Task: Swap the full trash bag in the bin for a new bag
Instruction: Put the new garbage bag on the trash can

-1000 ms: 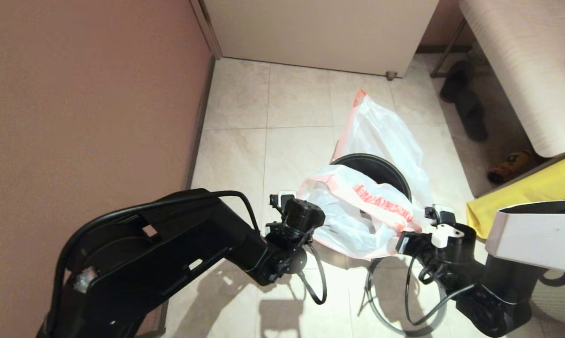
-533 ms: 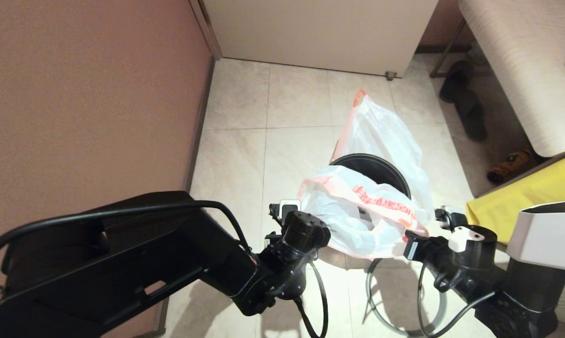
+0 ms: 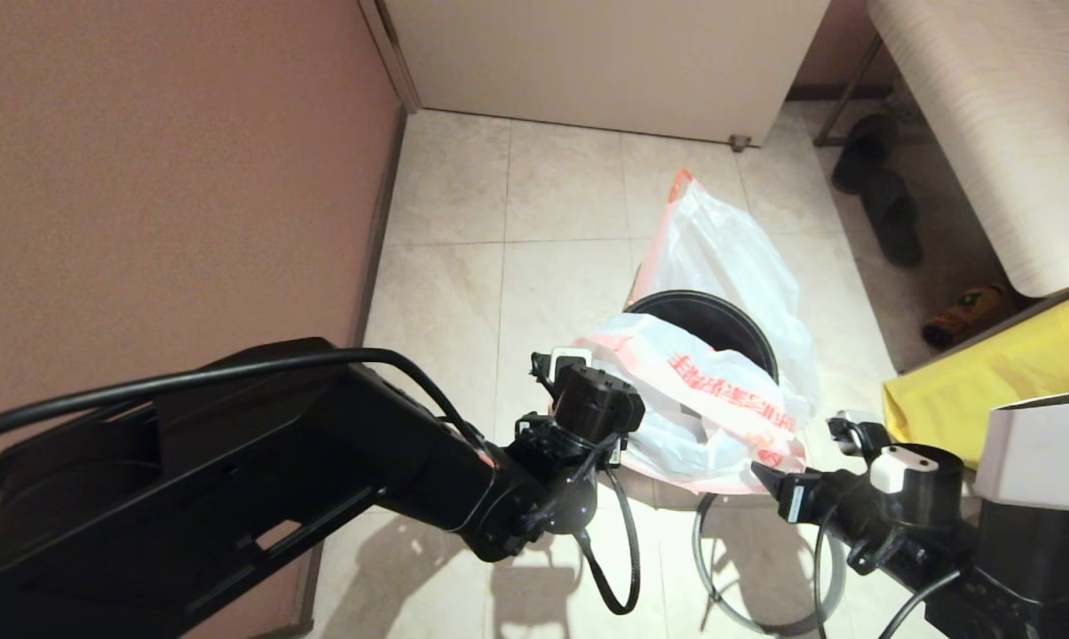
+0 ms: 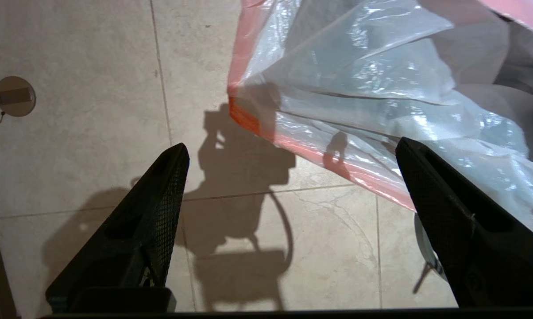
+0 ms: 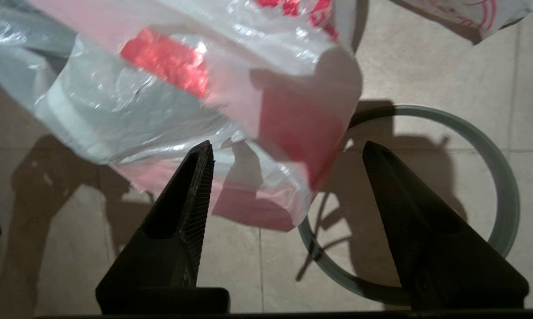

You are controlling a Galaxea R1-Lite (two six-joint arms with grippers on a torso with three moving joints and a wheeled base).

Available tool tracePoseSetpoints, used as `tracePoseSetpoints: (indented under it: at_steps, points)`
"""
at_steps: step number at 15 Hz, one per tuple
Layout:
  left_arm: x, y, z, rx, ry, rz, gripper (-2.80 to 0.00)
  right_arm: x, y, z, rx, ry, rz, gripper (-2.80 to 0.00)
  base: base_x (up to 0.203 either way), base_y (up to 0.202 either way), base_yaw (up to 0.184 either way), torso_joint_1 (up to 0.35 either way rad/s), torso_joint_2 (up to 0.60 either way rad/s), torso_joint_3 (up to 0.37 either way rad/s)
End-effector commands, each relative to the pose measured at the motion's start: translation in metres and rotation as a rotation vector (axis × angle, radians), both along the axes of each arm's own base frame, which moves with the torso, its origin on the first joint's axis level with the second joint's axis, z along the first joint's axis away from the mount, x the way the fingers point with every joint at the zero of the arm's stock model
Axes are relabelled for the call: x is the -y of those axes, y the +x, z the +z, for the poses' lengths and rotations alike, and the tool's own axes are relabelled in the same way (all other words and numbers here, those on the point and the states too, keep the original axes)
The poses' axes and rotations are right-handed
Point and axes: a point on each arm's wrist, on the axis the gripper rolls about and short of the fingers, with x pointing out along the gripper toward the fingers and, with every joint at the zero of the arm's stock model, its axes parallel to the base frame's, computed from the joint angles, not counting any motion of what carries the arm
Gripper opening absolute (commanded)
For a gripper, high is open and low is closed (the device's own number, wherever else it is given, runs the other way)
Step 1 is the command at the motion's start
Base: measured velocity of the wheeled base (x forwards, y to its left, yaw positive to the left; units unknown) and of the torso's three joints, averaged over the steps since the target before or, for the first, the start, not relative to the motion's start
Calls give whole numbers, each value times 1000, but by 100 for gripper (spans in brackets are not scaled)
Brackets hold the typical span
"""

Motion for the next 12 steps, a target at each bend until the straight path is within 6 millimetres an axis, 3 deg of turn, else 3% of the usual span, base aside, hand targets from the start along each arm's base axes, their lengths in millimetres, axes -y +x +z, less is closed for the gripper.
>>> tracePoseSetpoints:
  at_steps: [1, 2, 3, 5, 6, 8, 12]
  points:
    - [8, -3, 4, 12, -13, -14, 0, 4, -8, 6, 9, 27, 47, 0, 0, 0, 0, 0, 0, 0]
    - [11, -4, -1, 4, -9, -20, 0, 5, -10, 10, 15, 39, 67, 0, 0, 0, 0, 0, 0, 0]
    - [15, -6, -6, -1, -6, -27, 0, 8, -15, 14, 14, 53, 94, -280, 0, 0, 0, 0, 0, 0]
    - [24, -9, -7, 3, -34, -37, 0, 11, -29, 29, 19, 122, 210, -280, 0, 0, 0, 0, 0, 0]
    - [29, -10, -5, 7, -50, -42, -280, 13, -35, 41, 30, 192, 275, -280, 0, 0, 0, 0, 0, 0]
    - [37, -10, -5, 16, -66, -53, -280, 25, -36, 52, 2, 353, 290, -280, 0, 0, 0, 0, 0, 0]
    - [54, -9, -5, 32, -94, -83, -280, 46, -30, 58, -33, 497, 329, -280, 0, 0, 0, 0, 0, 0]
